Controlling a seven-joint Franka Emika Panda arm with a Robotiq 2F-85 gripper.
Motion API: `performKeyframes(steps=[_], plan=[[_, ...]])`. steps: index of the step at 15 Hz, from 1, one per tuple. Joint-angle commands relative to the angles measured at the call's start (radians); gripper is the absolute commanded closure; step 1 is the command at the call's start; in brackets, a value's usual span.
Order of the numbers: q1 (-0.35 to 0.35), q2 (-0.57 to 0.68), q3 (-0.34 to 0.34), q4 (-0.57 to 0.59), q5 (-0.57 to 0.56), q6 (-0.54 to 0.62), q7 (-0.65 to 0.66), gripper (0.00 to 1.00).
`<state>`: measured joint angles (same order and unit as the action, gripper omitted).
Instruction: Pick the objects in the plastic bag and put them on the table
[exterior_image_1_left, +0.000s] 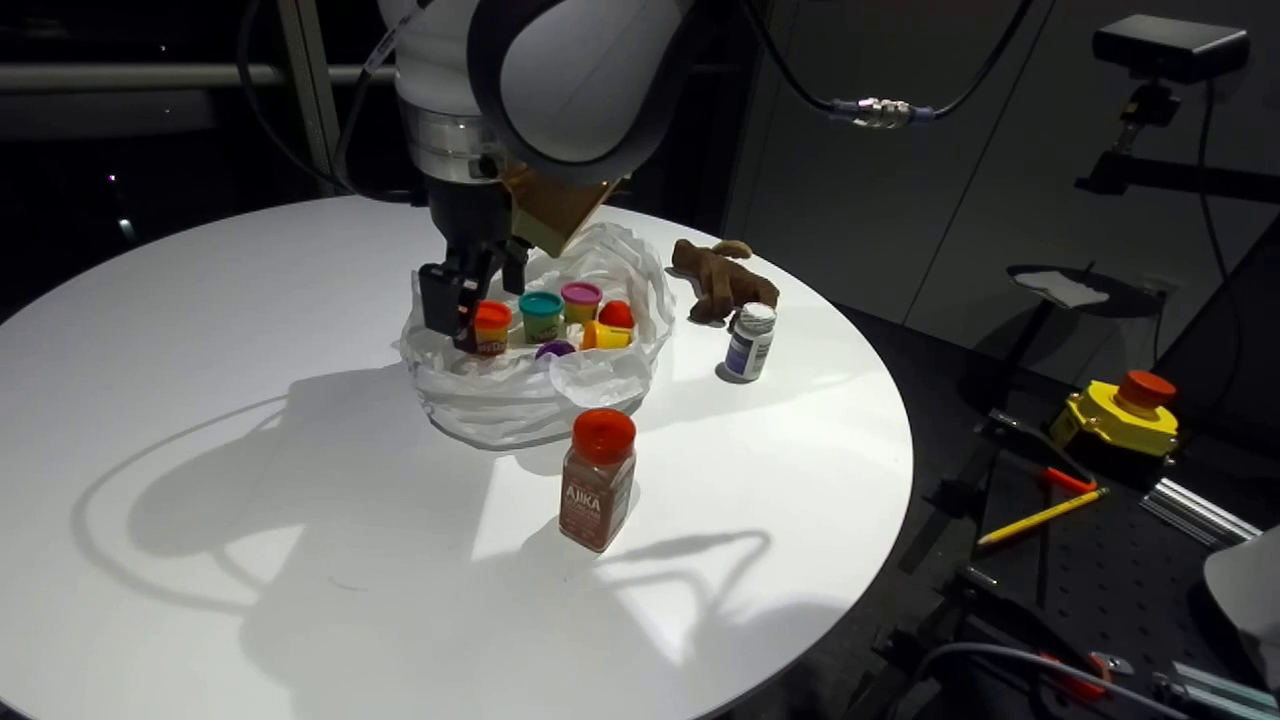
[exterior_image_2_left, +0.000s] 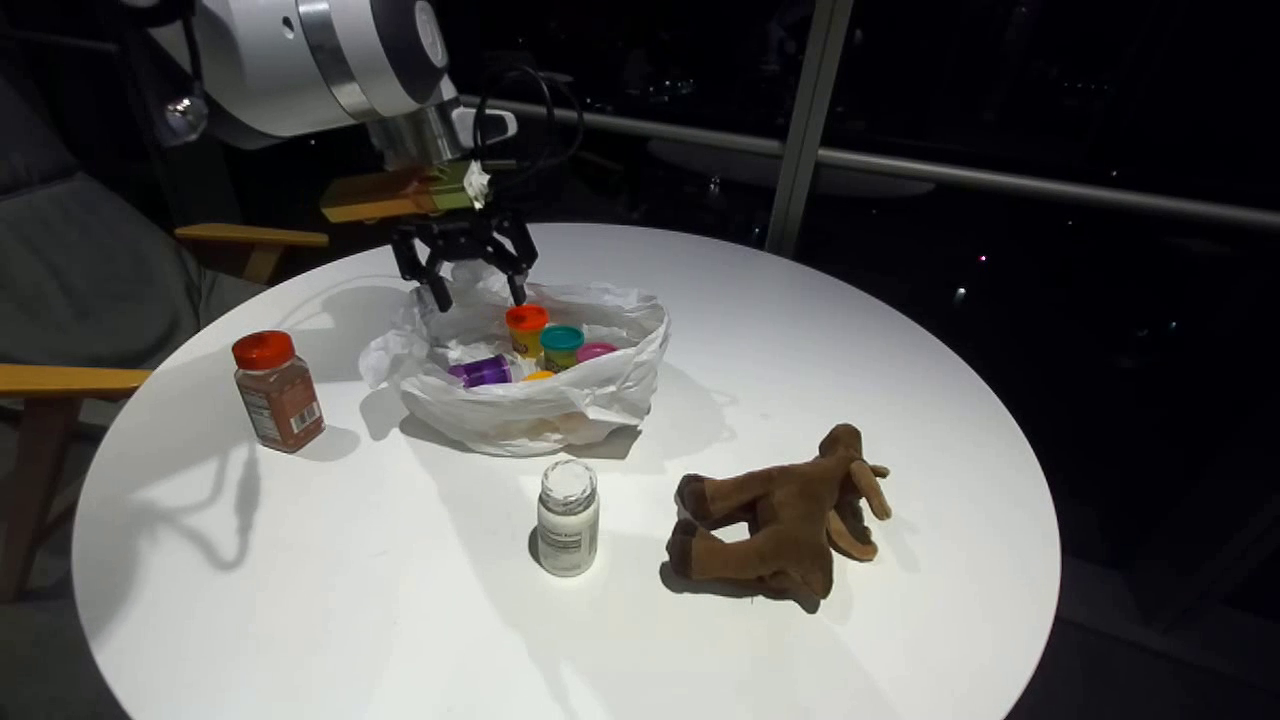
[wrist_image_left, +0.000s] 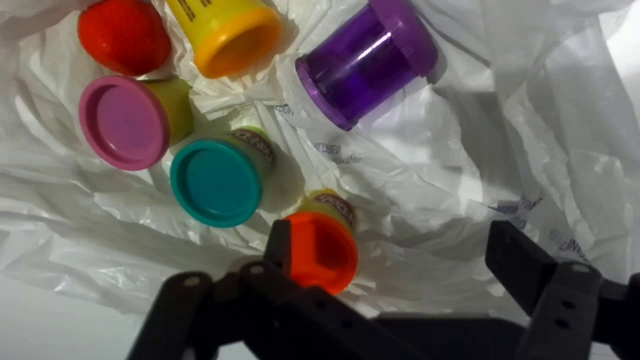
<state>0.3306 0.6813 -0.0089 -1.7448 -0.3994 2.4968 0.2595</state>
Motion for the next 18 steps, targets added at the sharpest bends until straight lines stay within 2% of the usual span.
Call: performKeyframes(steps=[1,10,11,12,18], plan=[[0.002,0.065,-0.018,0.097,0.024,-0.012,-0.004,0.00],[-0.014,0.141,-0.034,0.194,0.069,-0.025,-0.011,0.00],[-0.014,0.147,-0.037,0.201,0.069,-0.028,-0.009,0.09],[-0.014,0.151,-0.039,0.206,0.071,-0.030,-0.008,0.26],[-0.003,0.146,-0.053,0.201,0.066,-0.028,0.011,0.72]])
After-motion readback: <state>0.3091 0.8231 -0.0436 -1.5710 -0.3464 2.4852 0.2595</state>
